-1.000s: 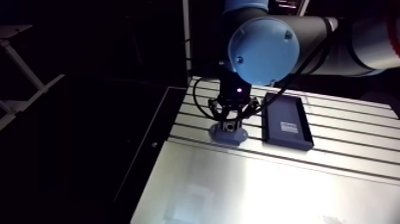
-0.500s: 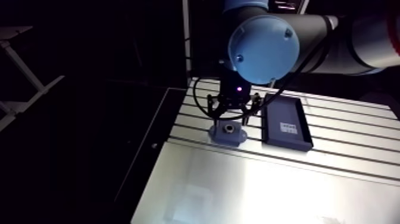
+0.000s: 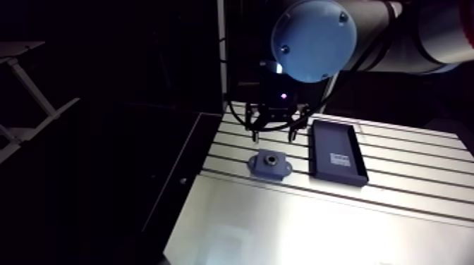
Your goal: Pick up the bearing and press it into the housing until flush.
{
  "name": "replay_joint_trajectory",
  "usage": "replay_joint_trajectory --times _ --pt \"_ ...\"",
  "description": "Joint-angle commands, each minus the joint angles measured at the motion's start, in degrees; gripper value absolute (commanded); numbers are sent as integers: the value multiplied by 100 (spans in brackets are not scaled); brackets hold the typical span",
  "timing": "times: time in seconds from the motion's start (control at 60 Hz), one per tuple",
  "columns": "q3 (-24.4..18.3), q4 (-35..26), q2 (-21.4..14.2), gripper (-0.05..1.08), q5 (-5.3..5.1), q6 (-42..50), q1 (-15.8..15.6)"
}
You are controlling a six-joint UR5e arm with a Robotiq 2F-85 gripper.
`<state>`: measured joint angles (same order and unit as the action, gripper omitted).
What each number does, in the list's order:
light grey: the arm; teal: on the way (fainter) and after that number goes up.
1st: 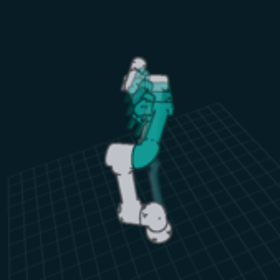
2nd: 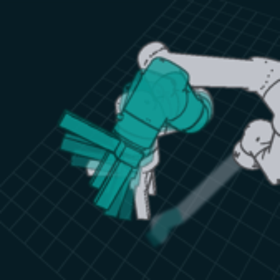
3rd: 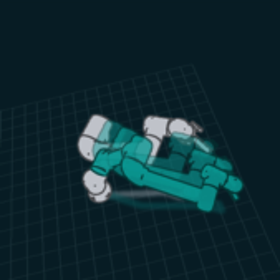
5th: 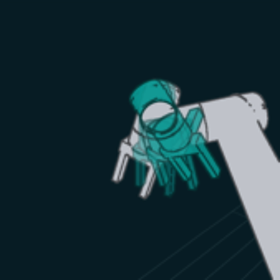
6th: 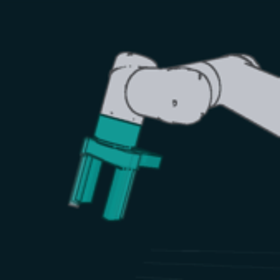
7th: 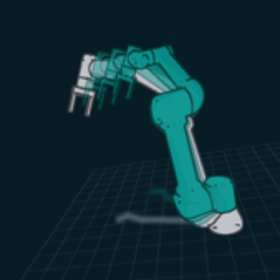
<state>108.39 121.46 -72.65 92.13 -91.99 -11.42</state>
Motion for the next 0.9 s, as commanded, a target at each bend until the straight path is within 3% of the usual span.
replay_joint_trajectory --times 0.017,0.167,0.417,0.9 --pt "-9 -100 -26 84 8 37 16" --pt "63 -57 -16 90 -40 44 25" --pt "82 32 -9 105 -27 370 34" --pt "213 41 37 107 3 1260 34"
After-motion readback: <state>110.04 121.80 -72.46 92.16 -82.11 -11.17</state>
